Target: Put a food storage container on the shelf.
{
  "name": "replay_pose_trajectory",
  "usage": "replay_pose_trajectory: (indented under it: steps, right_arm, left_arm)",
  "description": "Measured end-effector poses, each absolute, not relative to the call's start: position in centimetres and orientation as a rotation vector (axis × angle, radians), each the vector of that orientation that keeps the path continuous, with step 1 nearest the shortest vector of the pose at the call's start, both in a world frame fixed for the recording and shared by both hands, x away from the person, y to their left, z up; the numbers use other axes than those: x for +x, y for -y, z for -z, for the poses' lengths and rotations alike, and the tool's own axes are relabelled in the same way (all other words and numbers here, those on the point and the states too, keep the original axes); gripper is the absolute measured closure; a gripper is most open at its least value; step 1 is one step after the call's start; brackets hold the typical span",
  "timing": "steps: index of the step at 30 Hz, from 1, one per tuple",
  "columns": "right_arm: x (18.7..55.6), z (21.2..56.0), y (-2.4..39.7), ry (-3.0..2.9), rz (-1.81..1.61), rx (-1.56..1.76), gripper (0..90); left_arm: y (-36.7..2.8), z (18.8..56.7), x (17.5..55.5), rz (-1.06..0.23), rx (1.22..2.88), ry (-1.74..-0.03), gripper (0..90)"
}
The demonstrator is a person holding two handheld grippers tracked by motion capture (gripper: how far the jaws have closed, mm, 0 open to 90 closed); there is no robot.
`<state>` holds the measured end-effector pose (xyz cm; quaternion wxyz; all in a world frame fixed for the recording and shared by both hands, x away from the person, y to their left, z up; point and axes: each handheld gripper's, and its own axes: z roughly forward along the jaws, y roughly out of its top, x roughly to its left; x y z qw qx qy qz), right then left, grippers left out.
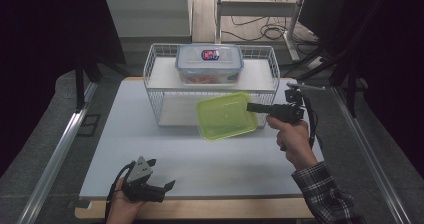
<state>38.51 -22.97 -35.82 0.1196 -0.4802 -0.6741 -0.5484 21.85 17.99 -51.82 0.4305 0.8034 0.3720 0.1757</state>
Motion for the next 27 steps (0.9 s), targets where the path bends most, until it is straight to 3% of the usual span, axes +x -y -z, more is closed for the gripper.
replay_pose_trajectory:
  steps: [27]
  right_arm:
    - [41.7,29.2,21.0,1.961,1.724,-1.424,80.4]
  left_arm:
    - [-18.1,51.8,21.8,-0.439,1.995,-0.924,4.6]
